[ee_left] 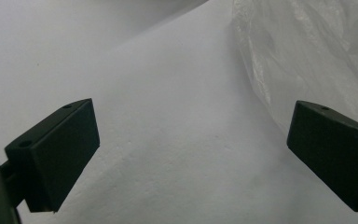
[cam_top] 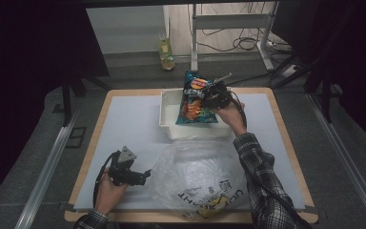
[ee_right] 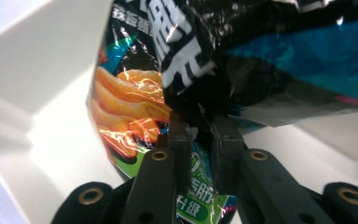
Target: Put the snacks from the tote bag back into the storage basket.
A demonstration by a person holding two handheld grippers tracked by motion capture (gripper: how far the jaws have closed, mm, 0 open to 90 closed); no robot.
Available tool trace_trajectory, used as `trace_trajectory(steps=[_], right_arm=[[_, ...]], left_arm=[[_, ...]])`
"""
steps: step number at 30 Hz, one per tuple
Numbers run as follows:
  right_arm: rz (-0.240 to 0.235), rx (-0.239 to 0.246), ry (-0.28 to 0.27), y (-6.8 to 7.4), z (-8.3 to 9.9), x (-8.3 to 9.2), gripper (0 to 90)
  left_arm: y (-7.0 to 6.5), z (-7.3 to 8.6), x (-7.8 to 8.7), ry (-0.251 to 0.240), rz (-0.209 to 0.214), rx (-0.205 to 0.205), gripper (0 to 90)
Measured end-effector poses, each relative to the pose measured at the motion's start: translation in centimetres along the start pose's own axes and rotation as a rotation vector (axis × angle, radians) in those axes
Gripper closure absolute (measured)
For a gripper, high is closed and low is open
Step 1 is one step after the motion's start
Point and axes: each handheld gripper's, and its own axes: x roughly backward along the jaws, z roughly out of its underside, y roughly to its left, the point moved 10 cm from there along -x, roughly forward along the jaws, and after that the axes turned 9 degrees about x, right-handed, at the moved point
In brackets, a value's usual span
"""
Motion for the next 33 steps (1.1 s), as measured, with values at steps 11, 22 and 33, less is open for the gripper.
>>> trace_trajectory(steps=[11,22,33], right_arm=[[0.082,0.001,0.06,-0.8,0.8,-0.2,71.8],[0.112,0.002,0.118,-1.1,1.3,-0.4,60.0],[0.129,0.016,0.12,-1.2,1.2,-0.1,45.4]], left_arm=[[0.0,0.0,0.0,0.002,0.002,0.0,1.9],[-0.1,0.0,-0.1,0.002,0.004,-0.002,1.9],[-0.1,0.0,-0.1,-0.001,0.008,0.0,1.9]])
